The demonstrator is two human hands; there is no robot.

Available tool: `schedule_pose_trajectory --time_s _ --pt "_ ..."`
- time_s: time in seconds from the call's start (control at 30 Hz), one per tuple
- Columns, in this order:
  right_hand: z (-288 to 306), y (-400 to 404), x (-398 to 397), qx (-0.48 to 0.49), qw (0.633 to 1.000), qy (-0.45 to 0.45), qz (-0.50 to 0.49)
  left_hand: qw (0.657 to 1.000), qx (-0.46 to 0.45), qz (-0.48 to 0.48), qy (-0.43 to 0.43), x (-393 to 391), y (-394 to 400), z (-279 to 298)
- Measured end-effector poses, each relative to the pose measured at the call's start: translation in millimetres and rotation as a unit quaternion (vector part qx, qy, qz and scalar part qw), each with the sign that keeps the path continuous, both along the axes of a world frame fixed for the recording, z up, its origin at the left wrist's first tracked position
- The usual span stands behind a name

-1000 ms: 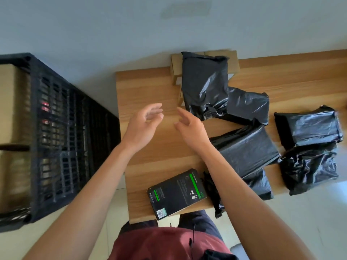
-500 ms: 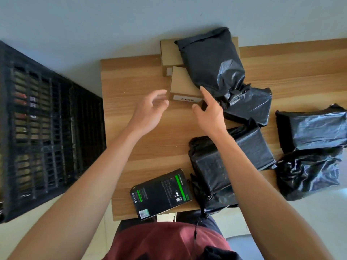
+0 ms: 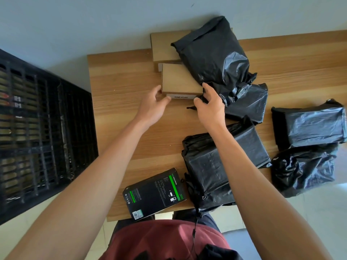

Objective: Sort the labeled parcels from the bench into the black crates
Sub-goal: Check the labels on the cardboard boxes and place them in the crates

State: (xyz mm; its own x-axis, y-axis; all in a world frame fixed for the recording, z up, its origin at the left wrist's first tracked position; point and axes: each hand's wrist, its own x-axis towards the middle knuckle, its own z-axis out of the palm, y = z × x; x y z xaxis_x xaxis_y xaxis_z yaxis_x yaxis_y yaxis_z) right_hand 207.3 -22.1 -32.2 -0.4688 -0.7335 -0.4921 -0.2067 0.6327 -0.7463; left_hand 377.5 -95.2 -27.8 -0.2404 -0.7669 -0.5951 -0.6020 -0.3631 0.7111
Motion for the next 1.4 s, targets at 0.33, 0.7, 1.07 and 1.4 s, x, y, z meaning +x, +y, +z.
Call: schedule_pose_trajectory --time_s 0.33,0.7,1.07,1.4 --pt "22 14 29 -0.032 0.999 0.029 -0.004 0.998 -0.026 0.035 0.035 28 26 20" --pt "50 32 66 -0.085 0.993 0.054 0.056 0.984 -0.102 0.08 0.119 69 39 55" --pt "58 48 79 -0.085 0.992 -0.085 -0.035 0.963 -0.199 0.045 0.175 72 49 82" --pt "55 62 114 -0.105 0.899 -0.383 -0.183 0.98 -0.175 0.032 0.094 78 77 74"
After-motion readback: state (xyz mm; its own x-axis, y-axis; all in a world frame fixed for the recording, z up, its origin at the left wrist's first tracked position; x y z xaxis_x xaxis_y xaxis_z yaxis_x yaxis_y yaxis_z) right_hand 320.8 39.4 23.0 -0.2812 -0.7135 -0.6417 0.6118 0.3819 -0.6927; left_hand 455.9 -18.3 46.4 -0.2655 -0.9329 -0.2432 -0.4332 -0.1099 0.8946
